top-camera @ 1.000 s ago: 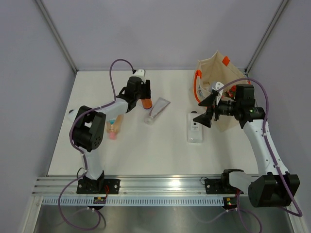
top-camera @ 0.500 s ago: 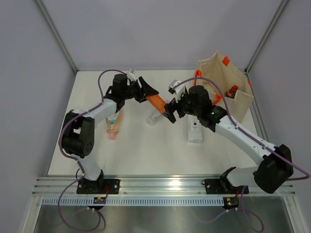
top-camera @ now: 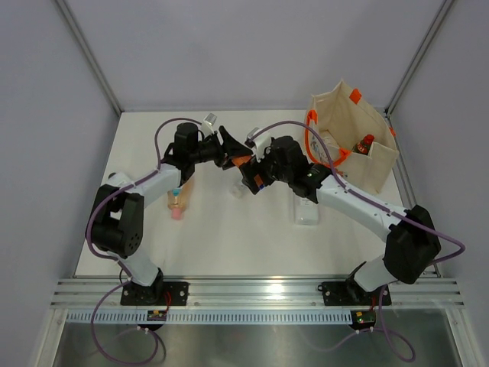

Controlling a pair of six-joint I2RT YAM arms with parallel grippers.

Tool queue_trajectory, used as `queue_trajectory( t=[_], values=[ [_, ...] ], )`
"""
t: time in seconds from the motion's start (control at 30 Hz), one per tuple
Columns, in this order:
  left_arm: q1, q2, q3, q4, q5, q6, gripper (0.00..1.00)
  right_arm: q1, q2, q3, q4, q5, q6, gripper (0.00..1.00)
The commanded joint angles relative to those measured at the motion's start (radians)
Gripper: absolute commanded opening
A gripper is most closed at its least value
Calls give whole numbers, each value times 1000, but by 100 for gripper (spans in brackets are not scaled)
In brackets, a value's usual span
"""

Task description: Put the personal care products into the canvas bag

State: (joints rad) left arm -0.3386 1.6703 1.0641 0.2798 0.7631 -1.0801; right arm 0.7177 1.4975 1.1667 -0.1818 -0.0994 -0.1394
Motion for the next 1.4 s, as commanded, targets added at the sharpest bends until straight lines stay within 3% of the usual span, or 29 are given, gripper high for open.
queue_trajectory(
  t=[0.0, 0.07, 0.13, 0.17, 0.33, 0.37, 0.43, 0.47, 0.5, 0.57, 0.63, 0.77, 0.9, 1.07, 1.2, 1.37],
  values=[
    [-8, -64, 23, 122, 70, -60, 0, 26, 13, 17, 24, -4, 50, 98],
    [-11, -67, 23, 127, 68, -64, 0, 26, 17, 24, 25, -5, 52, 93],
    [-13, -69, 22, 127, 68, -67, 0, 26, 12, 31, 19, -31, 46, 82],
    [-14, -69, 19, 136, 70, -78, 0, 26, 9, 36, 13, -45, 49, 70],
    [-19, -86, 22, 137, 68, -89, 10, 26, 10, 74, -37, -62, 43, 31],
    [-19, -89, 23, 136, 68, -90, 19, 26, 12, 80, -47, -62, 40, 22],
    [-19, -104, 25, 127, 62, -93, 40, 23, 13, 102, -91, -80, 6, 16],
    [-19, -110, 23, 122, 61, -87, 62, 19, 7, 109, -102, -98, -5, 11],
    [-19, -125, 27, 113, 55, -80, 73, 14, 4, 119, -126, -132, -15, 0],
    [-20, -147, 36, 66, 36, -37, 94, -14, -14, 134, -168, -219, -55, 0],
    [-20, -172, 51, 23, 10, 20, 99, -64, -29, 145, -192, -275, -77, 0],
    [-14, -204, 106, -161, -40, 130, 99, -161, -77, 171, -260, -446, -115, 0],
    [10, -233, 171, -327, -142, 247, 99, -225, -129, 177, -285, -467, -126, 0],
    [42, -308, 180, -421, -223, 362, 99, -303, -218, 182, -295, -464, -129, 0],
    [47, -369, 188, -488, -242, 505, 99, -423, -266, 241, -304, -468, -120, 0],
    [46, -469, 133, -605, -309, 744, 99, -670, -217, 364, -334, -444, -123, 0]
  ],
)
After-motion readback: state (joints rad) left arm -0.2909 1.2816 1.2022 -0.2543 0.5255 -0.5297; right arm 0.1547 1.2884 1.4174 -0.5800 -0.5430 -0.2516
